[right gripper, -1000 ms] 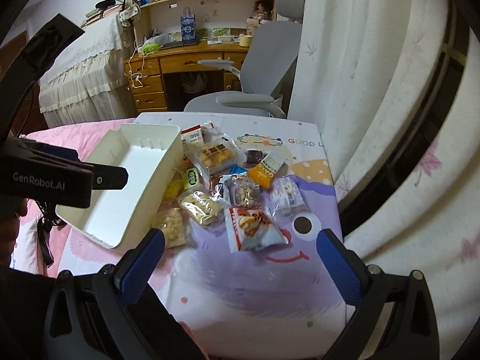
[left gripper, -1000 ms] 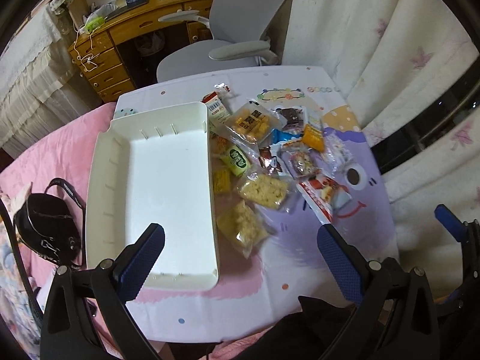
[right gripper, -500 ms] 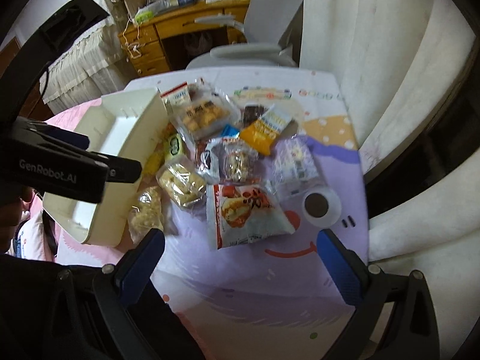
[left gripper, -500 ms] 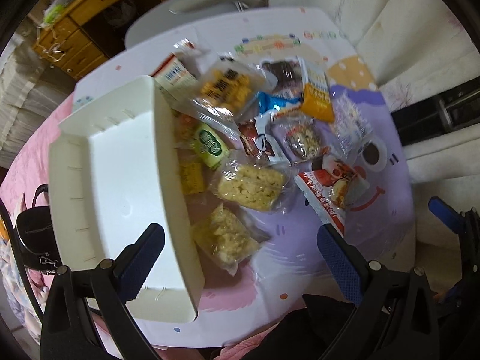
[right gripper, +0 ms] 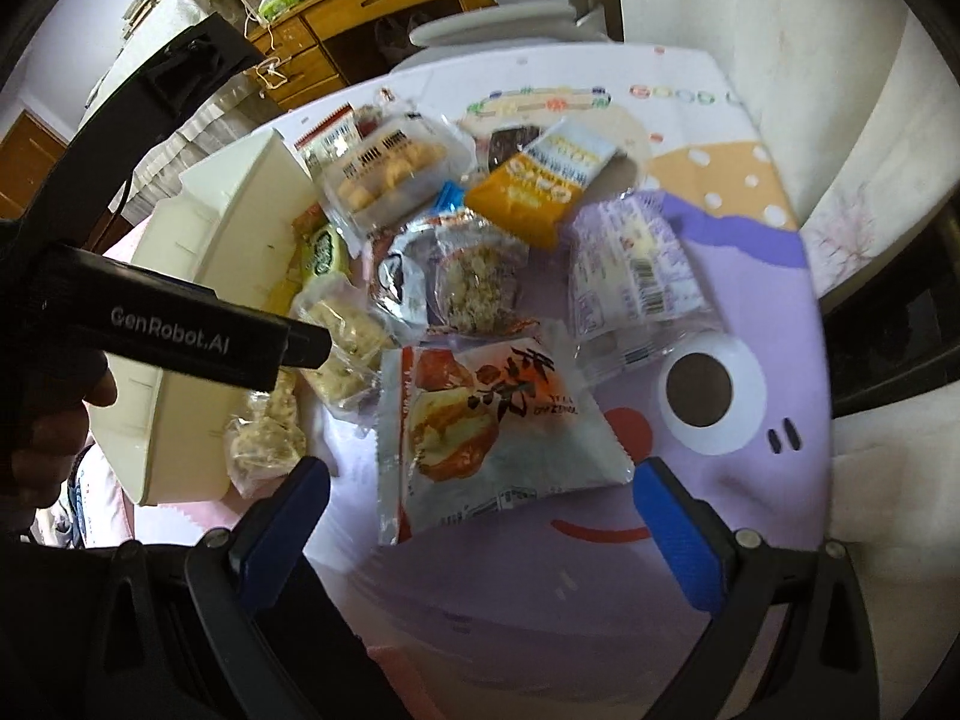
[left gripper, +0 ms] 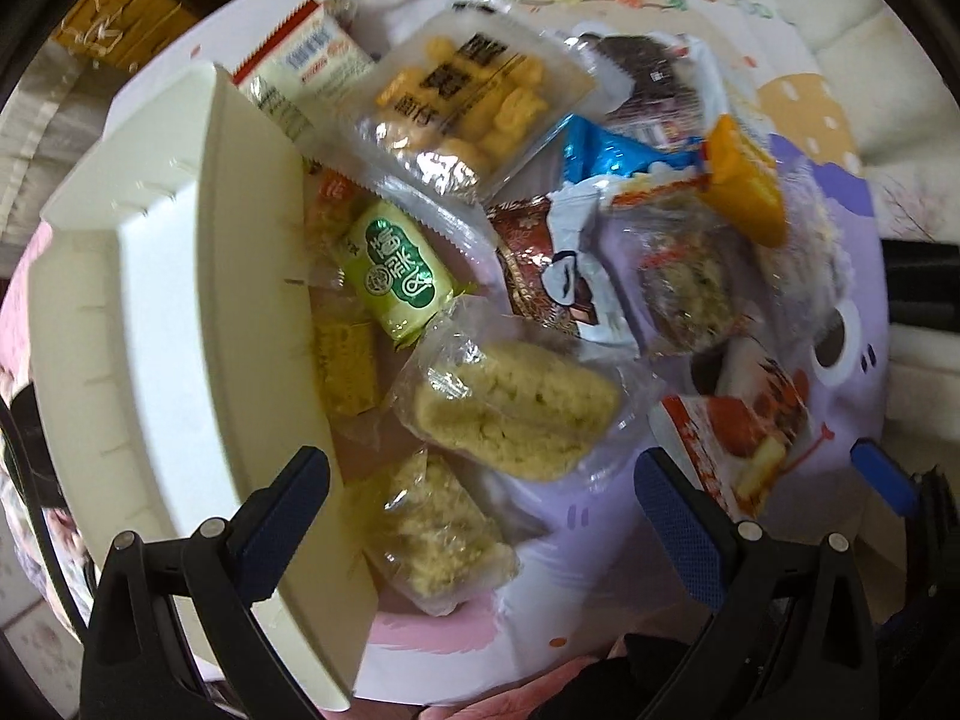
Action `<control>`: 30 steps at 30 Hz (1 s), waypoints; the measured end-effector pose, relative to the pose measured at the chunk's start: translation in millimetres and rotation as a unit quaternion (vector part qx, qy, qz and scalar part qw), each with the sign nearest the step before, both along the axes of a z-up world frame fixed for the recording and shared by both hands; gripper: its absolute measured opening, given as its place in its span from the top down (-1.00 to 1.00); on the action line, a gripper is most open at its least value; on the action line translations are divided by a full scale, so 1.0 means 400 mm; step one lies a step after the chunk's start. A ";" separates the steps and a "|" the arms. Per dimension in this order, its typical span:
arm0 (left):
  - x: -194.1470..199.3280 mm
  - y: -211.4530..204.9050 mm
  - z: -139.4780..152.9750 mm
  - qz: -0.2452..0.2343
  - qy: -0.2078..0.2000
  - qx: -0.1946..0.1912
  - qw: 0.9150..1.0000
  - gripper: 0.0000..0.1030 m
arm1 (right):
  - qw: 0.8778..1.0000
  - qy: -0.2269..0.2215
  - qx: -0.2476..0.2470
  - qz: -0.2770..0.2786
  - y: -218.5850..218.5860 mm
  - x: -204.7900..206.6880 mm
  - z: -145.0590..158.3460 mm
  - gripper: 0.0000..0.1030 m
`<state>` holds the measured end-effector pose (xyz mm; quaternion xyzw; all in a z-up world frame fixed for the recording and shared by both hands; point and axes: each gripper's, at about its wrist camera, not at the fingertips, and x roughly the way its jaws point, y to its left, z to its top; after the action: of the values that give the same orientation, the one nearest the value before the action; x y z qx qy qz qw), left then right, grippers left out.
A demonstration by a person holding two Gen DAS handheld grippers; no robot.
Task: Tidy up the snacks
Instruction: 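Grasp a clear crumbly-snack bag with left tool while right grasps red-white bread packet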
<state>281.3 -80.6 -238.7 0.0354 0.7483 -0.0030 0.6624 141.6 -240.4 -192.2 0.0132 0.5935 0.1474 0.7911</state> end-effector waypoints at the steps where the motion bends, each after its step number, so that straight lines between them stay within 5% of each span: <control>1: 0.004 0.001 -0.011 0.007 0.005 0.002 1.000 -0.96 | 1.000 0.004 -0.001 0.002 0.000 0.005 -0.009 -0.93; 21: 0.027 0.075 -0.143 0.134 0.036 -0.020 0.990 -0.96 | 0.999 0.026 0.010 0.036 0.000 0.046 -0.106 -0.90; 30: -0.001 0.122 -0.201 0.189 0.058 -0.059 0.979 -0.63 | 0.998 0.029 -0.039 0.049 0.038 0.075 -0.145 -0.92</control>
<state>280.7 -31.8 -319.3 -0.1458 0.7772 0.0759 0.6074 171.5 -225.1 -250.2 -0.0425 0.6213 0.1628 0.7653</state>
